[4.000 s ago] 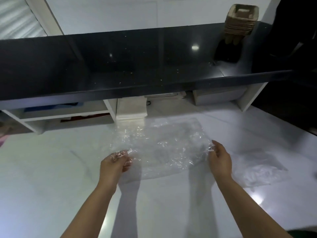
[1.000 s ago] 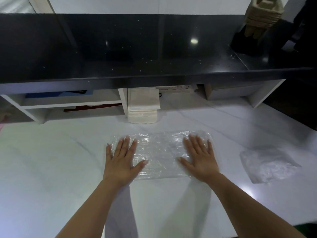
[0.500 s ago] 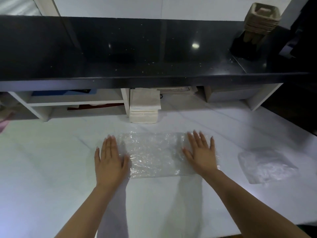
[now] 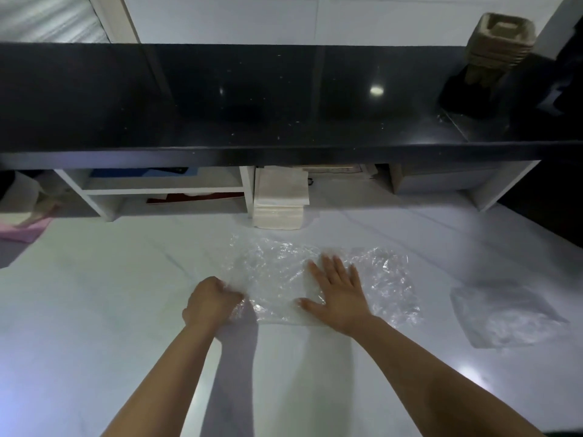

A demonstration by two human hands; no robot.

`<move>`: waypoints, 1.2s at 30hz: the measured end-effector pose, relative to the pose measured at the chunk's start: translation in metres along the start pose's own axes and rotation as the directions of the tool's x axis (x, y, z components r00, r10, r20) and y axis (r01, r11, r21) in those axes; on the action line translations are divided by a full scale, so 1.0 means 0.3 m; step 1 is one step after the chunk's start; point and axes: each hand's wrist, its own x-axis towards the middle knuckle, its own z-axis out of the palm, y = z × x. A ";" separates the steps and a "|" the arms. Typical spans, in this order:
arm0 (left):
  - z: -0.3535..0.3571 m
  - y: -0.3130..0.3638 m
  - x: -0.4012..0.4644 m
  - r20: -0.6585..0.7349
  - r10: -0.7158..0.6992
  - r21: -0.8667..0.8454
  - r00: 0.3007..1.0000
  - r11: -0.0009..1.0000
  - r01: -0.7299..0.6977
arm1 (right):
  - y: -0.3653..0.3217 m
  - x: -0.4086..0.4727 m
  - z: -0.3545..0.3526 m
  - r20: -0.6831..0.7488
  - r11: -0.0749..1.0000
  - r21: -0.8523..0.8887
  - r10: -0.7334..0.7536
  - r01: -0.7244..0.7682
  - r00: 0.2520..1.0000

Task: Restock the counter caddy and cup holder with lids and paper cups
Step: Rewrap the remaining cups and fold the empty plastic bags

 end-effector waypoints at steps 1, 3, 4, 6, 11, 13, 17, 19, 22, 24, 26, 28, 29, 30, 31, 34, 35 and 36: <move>-0.014 0.009 -0.002 -0.031 0.028 -0.043 0.999 0.999 -0.030 | 0.014 -0.002 -0.010 -0.041 1.000 -0.004 0.017 -0.018 0.999; -0.049 0.030 0.008 -0.108 0.060 -0.055 0.992 0.996 -0.066 | 0.055 -0.006 -0.028 -0.149 0.997 -0.018 0.069 -0.073 0.986; -0.069 0.040 0.016 -0.139 0.069 -0.062 0.988 0.995 -0.078 | 0.079 -0.011 -0.038 -0.191 0.994 -0.018 0.100 -0.105 0.976; -0.113 0.060 0.031 -0.204 0.109 -0.094 0.973 0.987 -0.130 | 0.125 -0.030 -0.059 -0.211 0.989 -0.025 0.139 -0.148 0.967; -0.212 0.233 -0.037 -0.265 0.363 -0.038 0.893 0.922 -0.386 | 0.149 -0.065 -0.081 -0.065 0.991 -0.021 0.131 -0.133 0.989; -0.185 0.330 -0.096 -0.229 0.476 -0.083 0.849 0.859 -0.505 | 0.146 -0.067 -0.080 -0.083 0.991 0.014 0.134 -0.133 0.988; -0.031 0.441 -0.205 -0.088 0.626 -0.202 0.775 0.751 -0.629 | 0.144 -0.068 -0.071 0.000 0.988 0.115 0.102 -0.101 0.995; 0.070 0.475 -0.239 -0.017 0.664 -0.226 0.747 0.726 -0.650 | 0.144 -0.074 -0.089 0.009 0.971 0.228 0.073 -0.073 0.997; 0.204 0.495 -0.281 0.063 0.679 -0.212 0.731 0.725 -0.655 | 0.166 -0.101 -0.131 -0.146 0.824 0.558 0.217 -0.101 0.965; 0.267 0.496 -0.300 0.102 0.671 -0.193 0.734 0.737 -0.648 | 0.192 -0.128 -0.166 -0.188 0.719 0.672 0.400 -0.180 0.897; 0.313 0.487 -0.302 0.148 0.671 -0.146 0.726 0.741 -0.655 | 0.228 -0.145 -0.177 -0.194 0.647 0.738 0.477 -0.193 0.857; 0.351 0.480 -0.302 0.212 0.667 -0.121 0.714 0.743 -0.658 | 0.254 -0.160 -0.180 -0.230 0.645 0.747 0.480 -0.163 0.847; 0.369 0.476 -0.304 0.238 0.656 -0.127 0.717 0.752 -0.647 | 0.266 -0.169 -0.175 -0.249 0.654 0.740 0.483 -0.157 0.840; 0.385 0.478 -0.311 0.260 0.639 -0.137 0.724 0.767 -0.627 | 0.280 -0.179 -0.168 -0.256 0.658 0.737 0.486 -0.157 0.836; 0.399 0.477 -0.317 0.288 0.619 -0.156 0.731 0.783 -0.602 | 0.289 -0.188 -0.161 -0.261 0.667 0.730 0.475 -0.150 0.840; 0.421 0.479 -0.337 0.381 0.576 -0.238 0.723 0.817 -0.525 | 0.315 -0.198 -0.147 -0.308 0.806 0.583 0.336 -0.102 0.890; 0.421 0.479 -0.338 0.351 0.594 -0.280 0.724 0.804 -0.525 | 0.325 -0.199 -0.148 -0.346 0.855 0.515 0.280 -0.069 0.895; 0.414 0.477 -0.335 0.279 0.623 -0.332 0.731 0.777 -0.535 | 0.332 -0.197 -0.152 -0.391 0.890 0.455 0.234 -0.034 0.890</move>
